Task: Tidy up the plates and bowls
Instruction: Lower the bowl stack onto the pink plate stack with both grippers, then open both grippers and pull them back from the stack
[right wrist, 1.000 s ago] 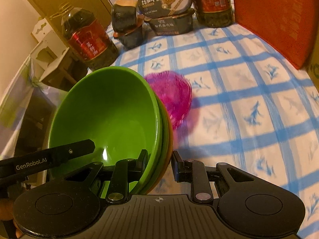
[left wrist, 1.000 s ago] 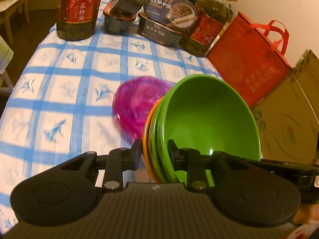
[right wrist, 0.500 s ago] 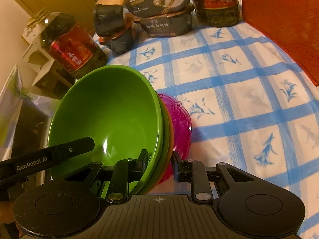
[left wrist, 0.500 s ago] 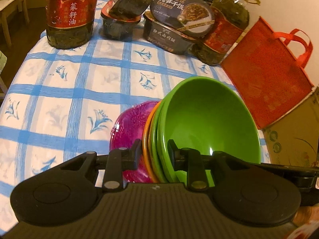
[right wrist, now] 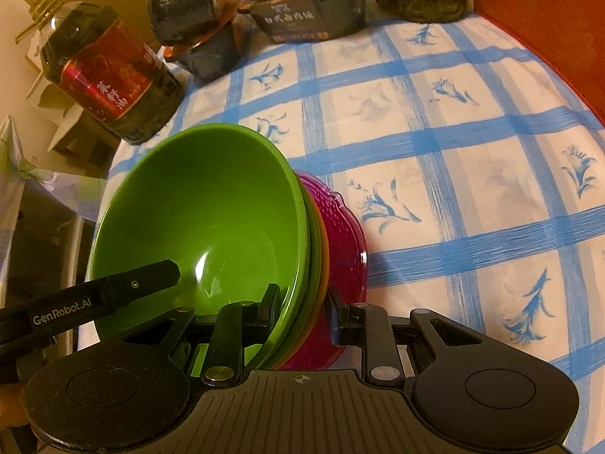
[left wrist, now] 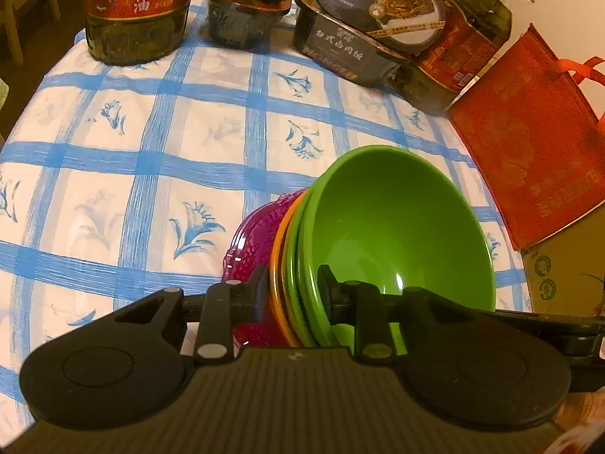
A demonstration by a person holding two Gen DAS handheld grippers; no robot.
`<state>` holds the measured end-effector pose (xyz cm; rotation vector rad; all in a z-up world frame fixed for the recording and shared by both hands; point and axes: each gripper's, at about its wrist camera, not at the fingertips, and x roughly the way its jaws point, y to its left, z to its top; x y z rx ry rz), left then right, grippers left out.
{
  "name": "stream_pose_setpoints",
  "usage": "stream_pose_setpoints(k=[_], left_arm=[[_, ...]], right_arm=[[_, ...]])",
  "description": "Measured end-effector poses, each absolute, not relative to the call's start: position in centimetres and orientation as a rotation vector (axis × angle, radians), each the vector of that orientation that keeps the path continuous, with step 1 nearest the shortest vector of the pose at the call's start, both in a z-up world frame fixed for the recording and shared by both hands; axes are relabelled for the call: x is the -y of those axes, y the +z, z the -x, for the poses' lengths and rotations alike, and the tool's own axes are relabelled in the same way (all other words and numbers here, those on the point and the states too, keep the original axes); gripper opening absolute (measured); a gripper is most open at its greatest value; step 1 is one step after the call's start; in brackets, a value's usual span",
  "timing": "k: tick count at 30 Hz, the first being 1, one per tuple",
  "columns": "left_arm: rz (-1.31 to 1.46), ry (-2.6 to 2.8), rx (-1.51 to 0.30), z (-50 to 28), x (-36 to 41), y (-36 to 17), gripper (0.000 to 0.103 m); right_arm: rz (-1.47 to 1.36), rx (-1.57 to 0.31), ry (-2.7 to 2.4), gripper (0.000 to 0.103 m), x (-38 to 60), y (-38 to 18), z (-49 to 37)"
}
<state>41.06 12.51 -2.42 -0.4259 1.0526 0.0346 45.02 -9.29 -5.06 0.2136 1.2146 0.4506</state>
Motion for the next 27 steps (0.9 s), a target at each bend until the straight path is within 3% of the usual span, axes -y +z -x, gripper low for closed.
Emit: stream_pose_setpoints(k=[13, 17, 21, 27], left_arm=[[0.450, 0.037, -1.040, -41.1, -12.9, -3.0, 0.025], [0.456, 0.038, -1.038, -40.9, -12.9, -3.3, 0.031], [0.451, 0.045, -1.032, -40.5, -12.9, -3.3, 0.036], [0.475, 0.039, -1.004, -39.7, -13.4, -2.8, 0.047]], right_arm=[[-0.198, -1.200, 0.469, 0.028, 8.9, -5.7, -45.0], [-0.210, -1.186, 0.496, 0.036, 9.0, -5.7, -44.9], [-0.216, -1.163, 0.494, 0.061, 9.1, -5.6, -44.5], [-0.234, -1.133, 0.497, 0.064, 9.7, -4.6, -43.7]])
